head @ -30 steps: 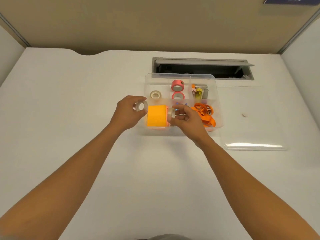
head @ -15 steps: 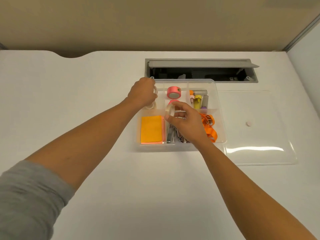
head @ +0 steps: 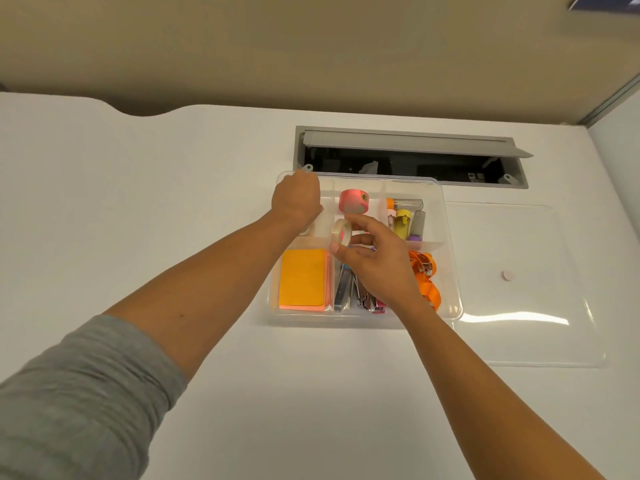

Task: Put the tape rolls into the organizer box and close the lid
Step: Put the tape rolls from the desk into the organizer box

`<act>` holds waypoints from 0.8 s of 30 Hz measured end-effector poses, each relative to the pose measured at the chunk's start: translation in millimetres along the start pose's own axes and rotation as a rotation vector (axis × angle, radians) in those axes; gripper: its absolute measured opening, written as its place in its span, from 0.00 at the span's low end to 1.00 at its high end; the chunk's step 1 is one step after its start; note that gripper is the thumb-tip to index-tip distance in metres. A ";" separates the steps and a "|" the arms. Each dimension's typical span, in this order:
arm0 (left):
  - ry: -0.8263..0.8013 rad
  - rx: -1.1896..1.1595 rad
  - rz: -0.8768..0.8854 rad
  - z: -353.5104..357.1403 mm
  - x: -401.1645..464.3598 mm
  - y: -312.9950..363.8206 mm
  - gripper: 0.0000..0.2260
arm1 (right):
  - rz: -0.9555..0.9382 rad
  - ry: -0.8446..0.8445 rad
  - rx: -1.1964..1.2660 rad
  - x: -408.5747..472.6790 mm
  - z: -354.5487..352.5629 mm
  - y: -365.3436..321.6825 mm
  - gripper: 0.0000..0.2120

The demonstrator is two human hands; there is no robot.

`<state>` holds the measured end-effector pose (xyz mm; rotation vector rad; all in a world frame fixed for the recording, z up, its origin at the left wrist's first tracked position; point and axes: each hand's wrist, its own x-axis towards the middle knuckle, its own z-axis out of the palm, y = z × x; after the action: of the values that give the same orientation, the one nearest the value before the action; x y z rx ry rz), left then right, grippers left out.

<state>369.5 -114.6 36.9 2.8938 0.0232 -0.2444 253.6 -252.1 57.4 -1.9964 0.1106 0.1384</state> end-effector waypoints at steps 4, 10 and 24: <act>-0.003 -0.009 0.005 -5.5 -3.6 -1.2 0.16 | -0.023 -0.010 -0.058 9.2 2.3 -3.0 0.24; 0.178 0.049 0.076 -32.4 -18.2 -22.8 0.09 | -0.135 -0.038 -0.253 45.3 7.4 -10.0 0.25; 0.004 -0.666 -0.191 -24.3 -60.2 -73.3 0.17 | -0.522 -0.382 -1.123 117.9 48.8 -27.9 0.26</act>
<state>311.5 -37.4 53.1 2.2277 0.3185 -0.2126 371.8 -198.0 44.9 -2.9658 -0.9144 0.2778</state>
